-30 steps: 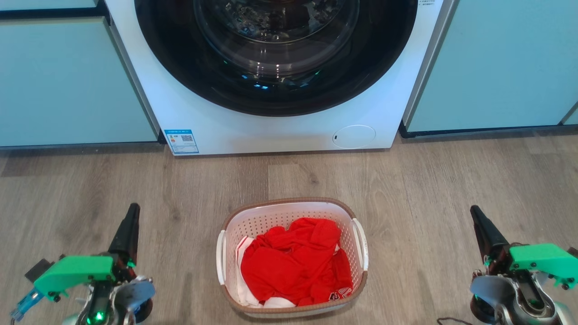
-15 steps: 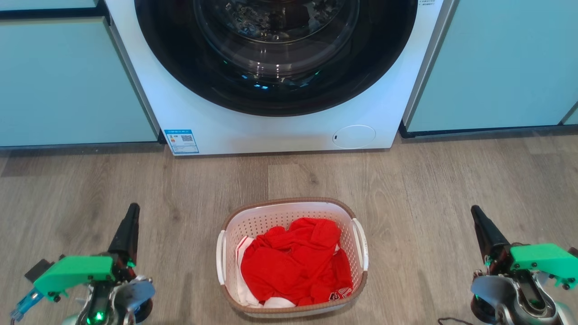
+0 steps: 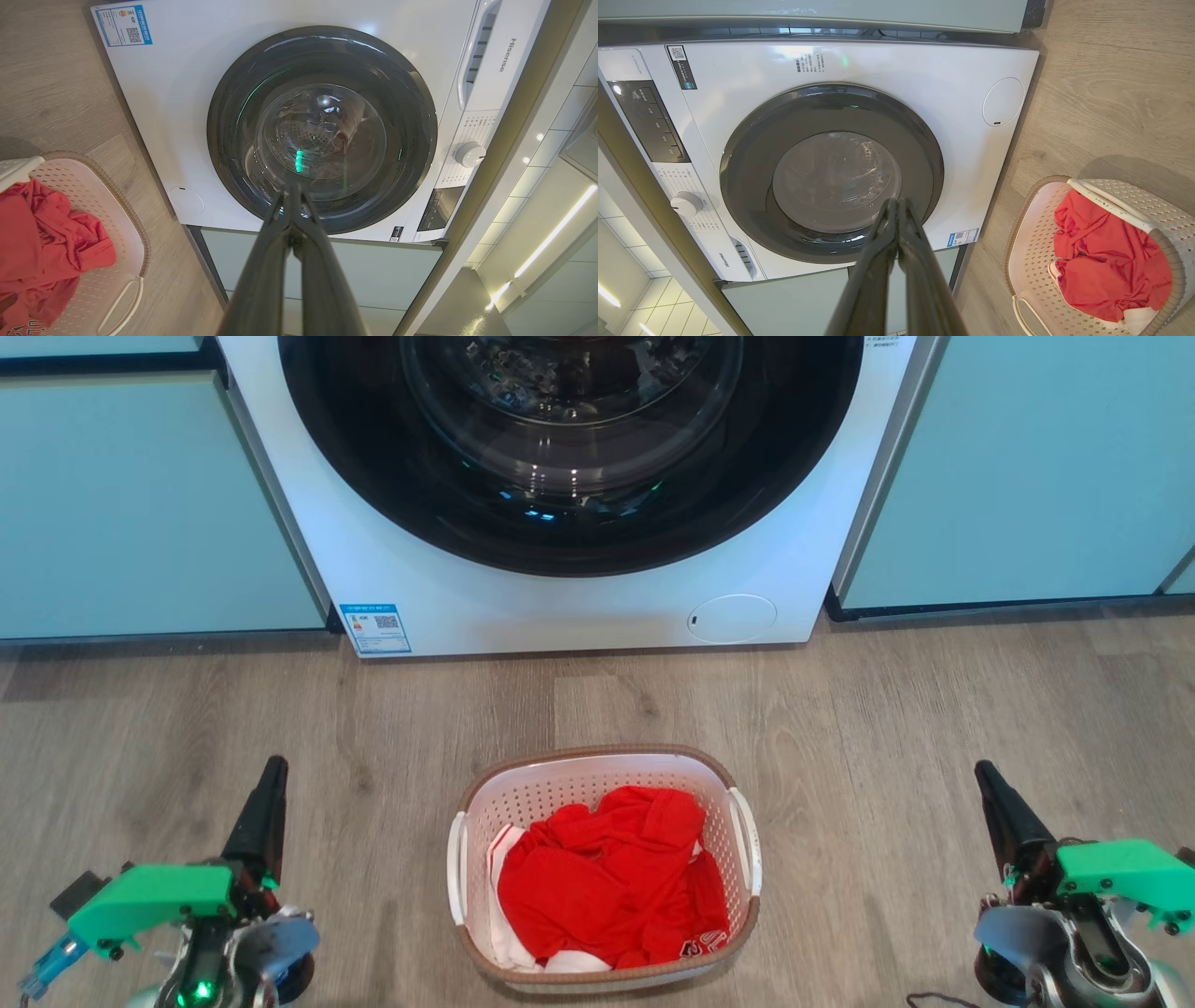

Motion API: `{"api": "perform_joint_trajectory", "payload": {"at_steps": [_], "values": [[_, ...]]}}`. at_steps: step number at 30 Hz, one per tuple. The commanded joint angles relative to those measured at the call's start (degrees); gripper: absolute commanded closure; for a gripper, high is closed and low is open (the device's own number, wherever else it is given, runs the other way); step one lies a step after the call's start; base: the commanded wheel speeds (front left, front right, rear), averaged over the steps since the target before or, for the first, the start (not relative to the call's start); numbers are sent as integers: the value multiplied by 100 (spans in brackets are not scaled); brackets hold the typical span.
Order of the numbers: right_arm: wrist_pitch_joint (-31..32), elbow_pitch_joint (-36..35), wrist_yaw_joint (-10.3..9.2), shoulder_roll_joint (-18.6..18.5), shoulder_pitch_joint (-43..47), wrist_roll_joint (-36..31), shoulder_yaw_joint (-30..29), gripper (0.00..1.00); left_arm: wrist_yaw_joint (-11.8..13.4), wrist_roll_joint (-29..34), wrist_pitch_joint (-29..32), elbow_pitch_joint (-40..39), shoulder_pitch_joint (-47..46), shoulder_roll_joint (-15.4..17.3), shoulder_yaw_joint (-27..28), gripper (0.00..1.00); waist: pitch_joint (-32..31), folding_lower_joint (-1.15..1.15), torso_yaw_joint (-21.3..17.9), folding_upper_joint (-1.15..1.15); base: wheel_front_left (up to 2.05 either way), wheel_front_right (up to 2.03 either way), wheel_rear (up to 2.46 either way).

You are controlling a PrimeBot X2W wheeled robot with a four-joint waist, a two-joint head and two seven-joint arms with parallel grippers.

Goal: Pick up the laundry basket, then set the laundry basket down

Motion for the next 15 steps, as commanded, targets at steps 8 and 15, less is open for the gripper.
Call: {"api": "perform_joint_trajectory", "payload": {"at_steps": [8,15], "values": [[31,-178,41,-15,-268,-43,80,100,-38,34,26,-168,-333,31,245,100,0,0,0,0,0,0,0],[38,-178,41,-9,-269,-50,72,100,-38,41,33,-167,-334,25,254,100,0,0,0,0,0,0,0]]}}
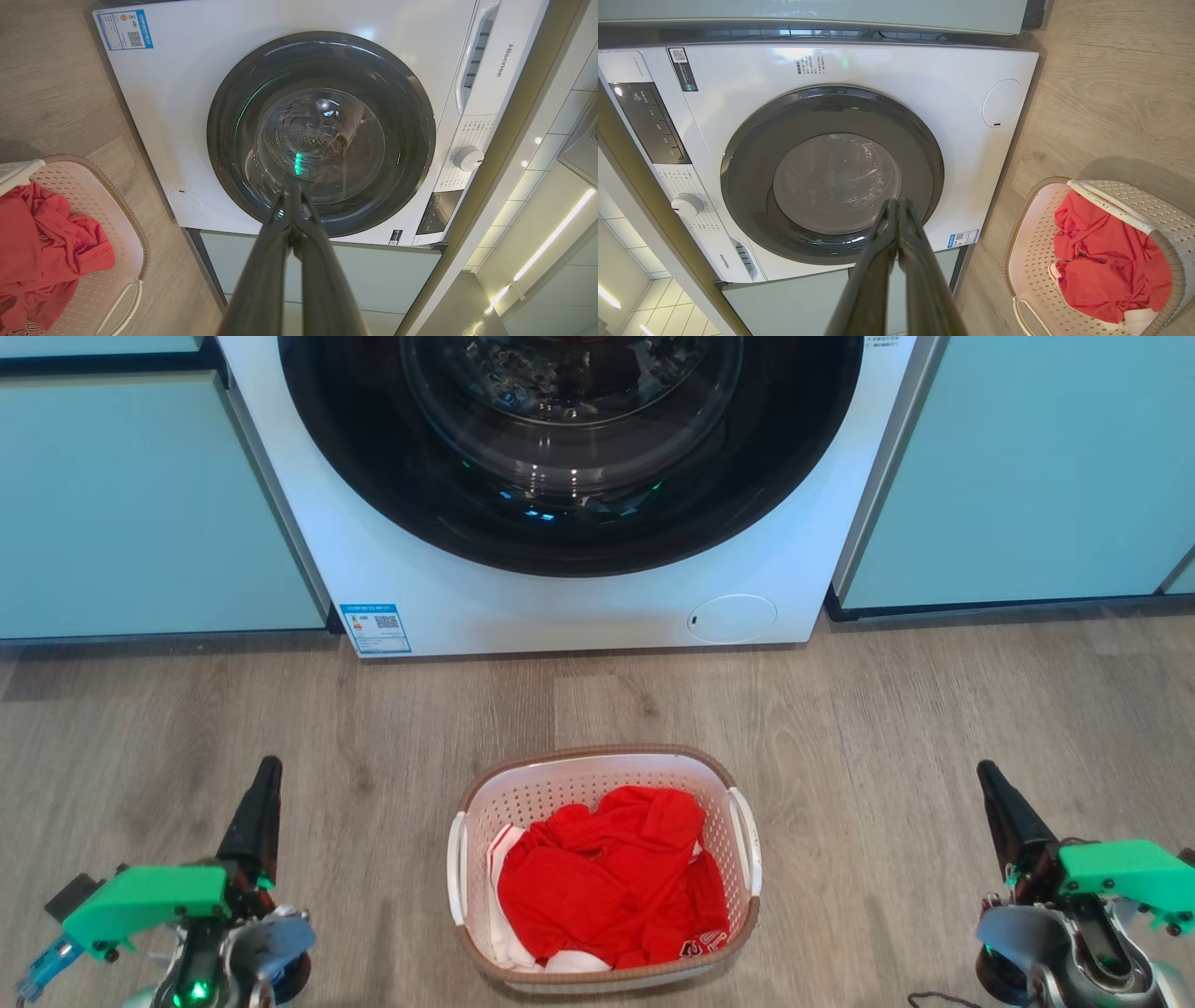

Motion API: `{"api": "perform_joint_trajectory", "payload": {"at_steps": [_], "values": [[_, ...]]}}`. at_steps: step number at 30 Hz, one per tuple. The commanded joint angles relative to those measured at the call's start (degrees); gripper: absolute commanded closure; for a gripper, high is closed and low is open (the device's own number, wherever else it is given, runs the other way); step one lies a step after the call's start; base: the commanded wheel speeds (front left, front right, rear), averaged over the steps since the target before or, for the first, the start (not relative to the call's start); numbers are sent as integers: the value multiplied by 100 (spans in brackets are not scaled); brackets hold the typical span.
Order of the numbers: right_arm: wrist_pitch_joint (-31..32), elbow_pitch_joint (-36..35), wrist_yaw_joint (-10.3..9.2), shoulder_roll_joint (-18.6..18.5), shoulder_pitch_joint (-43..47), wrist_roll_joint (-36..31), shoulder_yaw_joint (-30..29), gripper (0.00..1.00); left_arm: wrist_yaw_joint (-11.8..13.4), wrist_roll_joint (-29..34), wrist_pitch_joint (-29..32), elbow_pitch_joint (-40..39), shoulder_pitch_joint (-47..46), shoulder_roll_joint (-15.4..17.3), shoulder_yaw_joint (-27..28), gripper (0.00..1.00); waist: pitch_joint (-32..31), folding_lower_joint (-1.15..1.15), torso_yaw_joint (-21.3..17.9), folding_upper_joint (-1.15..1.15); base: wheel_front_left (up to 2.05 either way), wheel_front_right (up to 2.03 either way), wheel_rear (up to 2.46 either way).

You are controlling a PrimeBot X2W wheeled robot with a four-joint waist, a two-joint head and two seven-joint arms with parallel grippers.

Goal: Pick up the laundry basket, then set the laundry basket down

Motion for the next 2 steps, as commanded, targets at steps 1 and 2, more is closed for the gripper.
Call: {"api": "perform_joint_trajectory", "payload": {"at_steps": [1,2], "values": [[38,-179,41,-16,-269,-45,100,100,-38,42,34,-167,-334,34,185,100,0,0,0,0,0,0,0],[39,-179,41,-15,-269,-46,99,100,-38,43,35,-167,-334,33,186,100,0,0,0,0,0,0,0]]}}
